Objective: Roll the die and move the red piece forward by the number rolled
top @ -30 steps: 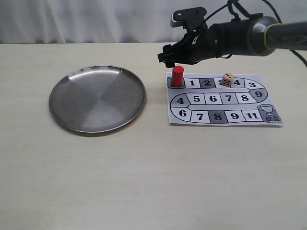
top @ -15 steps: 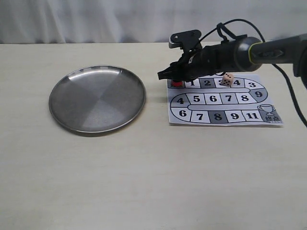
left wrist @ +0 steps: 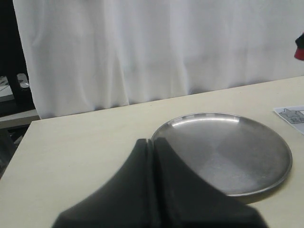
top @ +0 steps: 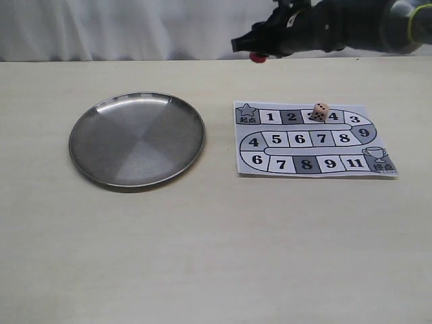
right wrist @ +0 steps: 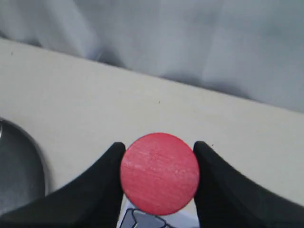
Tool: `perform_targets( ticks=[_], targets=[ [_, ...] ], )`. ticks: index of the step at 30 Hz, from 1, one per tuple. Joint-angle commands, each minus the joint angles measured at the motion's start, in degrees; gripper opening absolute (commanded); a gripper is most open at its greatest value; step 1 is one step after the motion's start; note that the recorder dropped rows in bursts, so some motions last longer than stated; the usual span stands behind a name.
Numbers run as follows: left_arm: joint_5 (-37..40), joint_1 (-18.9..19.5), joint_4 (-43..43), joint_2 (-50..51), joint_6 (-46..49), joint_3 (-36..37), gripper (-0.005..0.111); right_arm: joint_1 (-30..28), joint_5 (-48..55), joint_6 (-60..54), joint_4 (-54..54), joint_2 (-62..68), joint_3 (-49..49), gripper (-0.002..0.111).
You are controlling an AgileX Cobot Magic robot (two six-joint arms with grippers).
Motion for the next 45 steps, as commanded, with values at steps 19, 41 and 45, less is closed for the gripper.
perform_targets(
  ticks=[19, 41, 45],
  targets=[
    [-0.42, -0.14, -0.21, -0.06, -0.14, 0.1, 0.0, -3.6, 5.8, -0.46, -0.89, 12.95, -0.21, 0.005],
    [-0.42, -0.14, -0.21, -0.06, -0.14, 0.1, 0.0, -3.6, 6.42, -0.46, -0.89, 10.41, -0.32, 0.005],
    [-0.42, -0.14, -0.21, -0.06, -0.14, 0.1, 0.0, -3.6, 6.22, -0.46, -1.1, 5.04, -0.32, 0.005]
  ],
)
